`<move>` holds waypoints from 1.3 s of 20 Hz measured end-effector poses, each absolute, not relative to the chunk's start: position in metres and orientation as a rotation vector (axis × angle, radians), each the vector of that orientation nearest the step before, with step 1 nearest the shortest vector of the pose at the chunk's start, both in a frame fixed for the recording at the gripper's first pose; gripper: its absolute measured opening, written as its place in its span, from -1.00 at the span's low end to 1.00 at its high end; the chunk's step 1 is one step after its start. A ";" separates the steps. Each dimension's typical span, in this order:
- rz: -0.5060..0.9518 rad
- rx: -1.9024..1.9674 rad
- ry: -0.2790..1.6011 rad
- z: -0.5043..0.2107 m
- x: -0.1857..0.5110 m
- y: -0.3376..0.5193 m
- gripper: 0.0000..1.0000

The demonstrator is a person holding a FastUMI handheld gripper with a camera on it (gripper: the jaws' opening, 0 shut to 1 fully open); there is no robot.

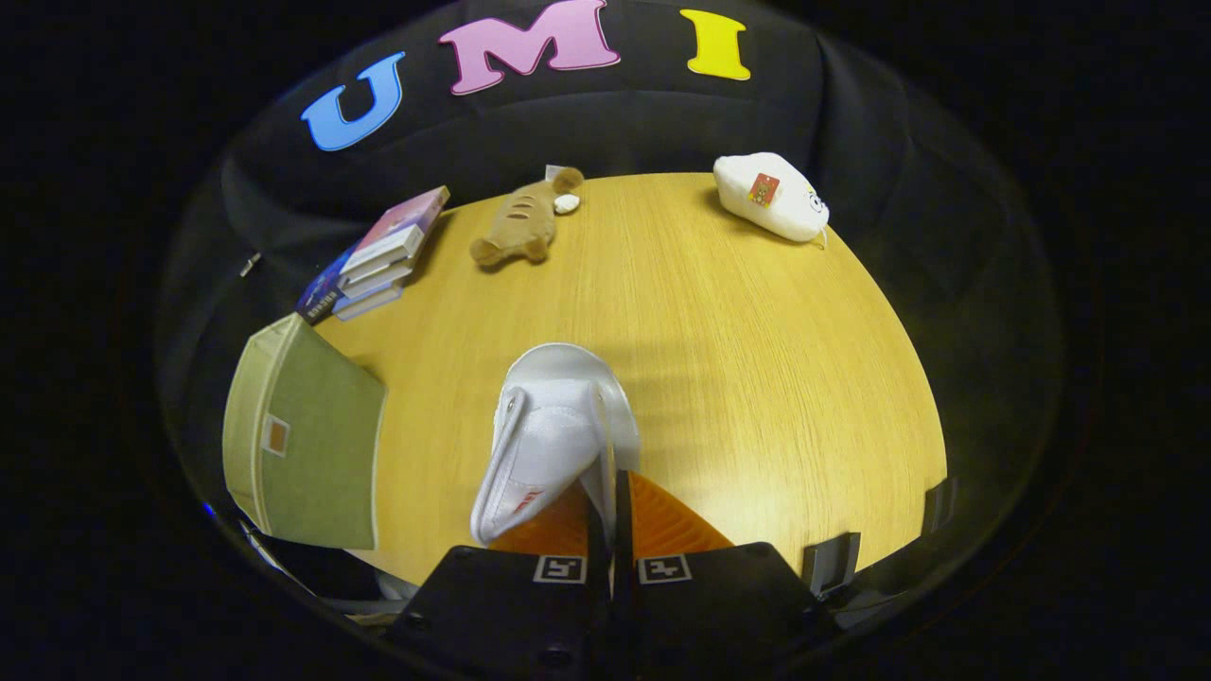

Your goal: Open the storage box then place both shoes into the box .Put the left shoe in first, then the right shoe, with the right side of both shoes facing outward in a uniform manner.

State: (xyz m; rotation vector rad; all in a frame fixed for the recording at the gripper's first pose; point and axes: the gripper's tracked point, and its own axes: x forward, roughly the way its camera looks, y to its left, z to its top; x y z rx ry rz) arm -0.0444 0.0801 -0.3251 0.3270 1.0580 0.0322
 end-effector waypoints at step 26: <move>0.228 0.268 1.055 -0.208 0.006 0.383 -0.90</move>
